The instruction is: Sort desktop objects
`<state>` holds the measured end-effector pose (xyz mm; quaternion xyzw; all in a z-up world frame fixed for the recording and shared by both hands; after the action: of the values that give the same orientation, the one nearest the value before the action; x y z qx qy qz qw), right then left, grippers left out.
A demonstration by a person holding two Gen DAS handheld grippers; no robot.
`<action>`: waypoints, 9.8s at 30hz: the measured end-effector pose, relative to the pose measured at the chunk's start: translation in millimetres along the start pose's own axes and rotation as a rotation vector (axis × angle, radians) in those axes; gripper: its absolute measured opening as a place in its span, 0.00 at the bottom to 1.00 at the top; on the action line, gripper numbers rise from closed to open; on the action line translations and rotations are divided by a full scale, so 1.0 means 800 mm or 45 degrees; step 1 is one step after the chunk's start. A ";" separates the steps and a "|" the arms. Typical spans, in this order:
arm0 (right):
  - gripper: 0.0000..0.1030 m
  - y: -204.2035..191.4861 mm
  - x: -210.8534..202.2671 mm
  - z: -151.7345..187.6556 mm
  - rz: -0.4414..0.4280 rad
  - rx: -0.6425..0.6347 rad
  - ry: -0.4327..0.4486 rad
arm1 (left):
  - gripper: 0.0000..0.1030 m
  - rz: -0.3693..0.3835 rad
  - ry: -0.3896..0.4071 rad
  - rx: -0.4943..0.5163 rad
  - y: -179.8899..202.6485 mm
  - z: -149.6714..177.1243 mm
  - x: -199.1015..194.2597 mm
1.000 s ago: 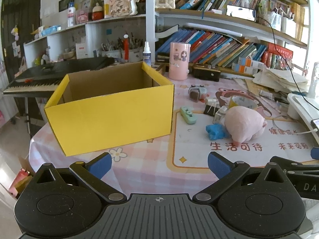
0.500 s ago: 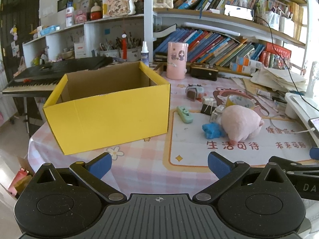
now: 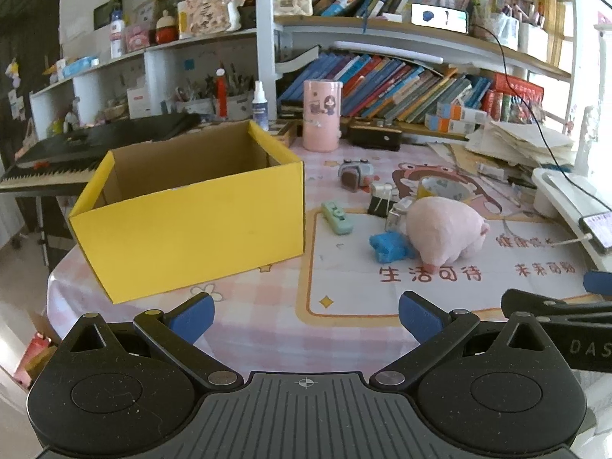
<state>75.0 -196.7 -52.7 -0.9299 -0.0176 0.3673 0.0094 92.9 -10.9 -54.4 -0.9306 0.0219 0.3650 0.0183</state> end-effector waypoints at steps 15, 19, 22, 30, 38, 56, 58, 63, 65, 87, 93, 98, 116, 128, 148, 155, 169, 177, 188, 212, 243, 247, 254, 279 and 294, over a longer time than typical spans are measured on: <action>1.00 0.007 0.018 -0.010 0.000 -0.013 -0.015 | 1.00 -0.034 -0.047 -0.008 0.000 -0.008 0.023; 1.00 0.008 0.025 -0.017 0.005 -0.043 -0.010 | 1.00 -0.020 -0.065 -0.013 0.006 -0.010 0.031; 1.00 0.008 0.034 -0.022 -0.002 -0.066 -0.022 | 1.00 -0.042 -0.077 -0.010 0.009 -0.011 0.036; 1.00 0.009 0.064 -0.034 -0.096 -0.102 -0.079 | 1.00 -0.086 -0.102 -0.077 0.008 -0.021 0.051; 1.00 0.018 0.094 -0.052 -0.110 -0.185 -0.110 | 1.00 -0.174 -0.123 -0.120 0.018 -0.031 0.066; 0.97 0.028 0.159 -0.087 -0.265 -0.369 -0.155 | 1.00 -0.349 -0.151 -0.319 0.024 -0.038 0.085; 0.96 0.024 0.165 -0.089 -0.283 -0.406 -0.156 | 1.00 -0.366 -0.156 -0.345 0.023 -0.037 0.085; 0.96 0.012 0.177 -0.090 -0.317 -0.495 -0.169 | 1.00 -0.379 -0.158 -0.403 0.019 -0.037 0.084; 0.96 0.006 0.184 -0.087 -0.324 -0.530 -0.193 | 1.00 -0.388 -0.161 -0.414 0.018 -0.036 0.083; 0.69 0.035 0.195 -0.110 -0.353 -0.429 -0.144 | 1.00 -0.318 -0.164 -0.389 0.041 -0.053 0.102; 0.70 0.086 0.170 -0.137 -0.322 -0.253 -0.033 | 1.00 -0.213 -0.173 -0.301 0.081 -0.069 0.125; 0.71 0.127 0.168 -0.139 -0.249 -0.161 -0.044 | 1.00 -0.140 -0.194 -0.228 0.113 -0.078 0.145; 0.73 0.138 0.175 -0.142 -0.284 -0.193 -0.043 | 0.67 -0.180 -0.373 -0.251 0.109 -0.062 0.211; 0.73 0.121 0.172 -0.143 -0.330 -0.271 -0.031 | 0.19 -0.140 -0.360 -0.260 0.114 -0.067 0.218; 0.73 0.094 0.156 -0.129 -0.437 -0.307 -0.037 | 0.17 -0.149 -0.157 -0.199 0.116 -0.075 0.149; 0.73 0.070 0.143 -0.118 -0.435 -0.334 -0.044 | 0.16 -0.130 -0.129 -0.216 0.096 -0.062 0.130; 0.73 -0.029 0.099 -0.078 -0.444 -0.376 -0.059 | 0.16 -0.123 -0.099 -0.244 0.001 -0.022 0.072; 0.73 -0.095 0.073 -0.041 -0.471 -0.393 -0.109 | 0.16 -0.128 -0.103 -0.251 -0.054 0.010 0.035; 0.73 -0.157 0.038 0.012 -0.488 -0.375 -0.158 | 0.16 -0.137 -0.100 -0.232 -0.107 0.054 -0.010; 0.73 -0.237 -0.011 0.043 -0.503 -0.463 -0.119 | 0.16 -0.162 -0.011 -0.272 -0.168 0.080 -0.063; 0.73 -0.263 -0.021 -0.121 -0.561 -0.474 0.327 | 0.16 -0.222 0.337 -0.181 -0.192 -0.071 -0.052; 0.73 -0.267 -0.001 -0.154 -0.577 -0.486 0.324 | 0.16 -0.233 0.323 -0.202 -0.200 -0.084 -0.031; 0.73 -0.282 0.039 -0.187 -0.628 -0.556 0.294 | 0.16 -0.256 0.271 -0.225 -0.206 -0.103 0.010; 0.73 -0.326 0.194 -0.199 -0.705 -0.794 -0.144 | 0.14 -0.224 -0.055 -0.233 -0.204 -0.099 0.120; 0.77 -0.345 0.230 -0.179 -0.663 -0.967 -0.316 | 0.28 -0.197 -0.060 -0.277 -0.211 -0.097 0.119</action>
<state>299.9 86.0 -65.7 -0.7814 -0.3840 0.4284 -0.2417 224.3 151.1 -59.1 -0.9171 -0.0902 0.3845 -0.0540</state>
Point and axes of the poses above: each gripper's, at about its wrist camera, not at the fingertips, and x roughly the way its jaws point, y to its right, z to its underside, the point moved 10 cm from there along x, roughly the way its jaws point, and after that the axes turned 7 degrees about -y, right-handed, at the moved point
